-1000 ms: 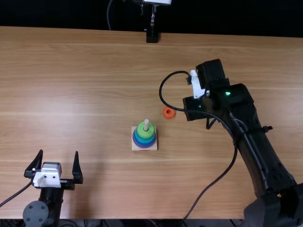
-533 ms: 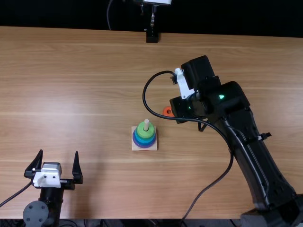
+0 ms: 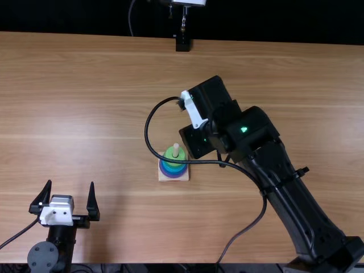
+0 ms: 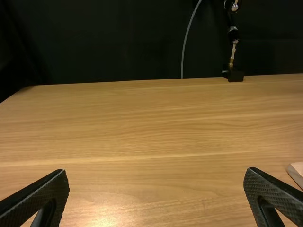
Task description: Build the Hanoi tower: stack the rings onto the peg from bottom to top in this color order: purple, dark blue, light blue, dark green, light green, yellow, orange.
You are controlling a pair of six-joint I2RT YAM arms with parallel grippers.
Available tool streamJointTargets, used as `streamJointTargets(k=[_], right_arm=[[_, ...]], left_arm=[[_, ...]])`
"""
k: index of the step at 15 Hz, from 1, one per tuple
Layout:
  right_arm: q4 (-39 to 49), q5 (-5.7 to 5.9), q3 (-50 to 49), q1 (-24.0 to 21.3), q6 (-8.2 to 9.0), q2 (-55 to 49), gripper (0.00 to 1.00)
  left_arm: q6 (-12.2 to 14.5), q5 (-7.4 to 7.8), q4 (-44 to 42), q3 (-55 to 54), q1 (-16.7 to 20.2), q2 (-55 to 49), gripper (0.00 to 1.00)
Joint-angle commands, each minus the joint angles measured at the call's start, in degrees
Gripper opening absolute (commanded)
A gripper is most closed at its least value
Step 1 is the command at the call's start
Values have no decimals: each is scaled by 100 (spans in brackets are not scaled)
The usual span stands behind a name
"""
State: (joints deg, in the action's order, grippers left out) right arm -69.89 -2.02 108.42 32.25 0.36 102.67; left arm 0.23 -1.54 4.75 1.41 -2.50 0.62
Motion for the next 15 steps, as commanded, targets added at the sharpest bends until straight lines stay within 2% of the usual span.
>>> streamJointTargets(k=[1, 3, 5, 15], right_arm=[[1, -51, 171, 88, 48, -195, 0], [11, -51, 171, 132, 80, -195, 0], [32, -51, 162, 185, 333, -195, 0], [180, -61, 171, 326, 365, -177, 0]], left_arm=[[72, -57, 94, -141, 66, -62, 100], [72, -57, 94, -141, 66, -62, 100], [72, -57, 94, -141, 66, -62, 100], [72, -57, 94, -141, 66, -62, 100]])
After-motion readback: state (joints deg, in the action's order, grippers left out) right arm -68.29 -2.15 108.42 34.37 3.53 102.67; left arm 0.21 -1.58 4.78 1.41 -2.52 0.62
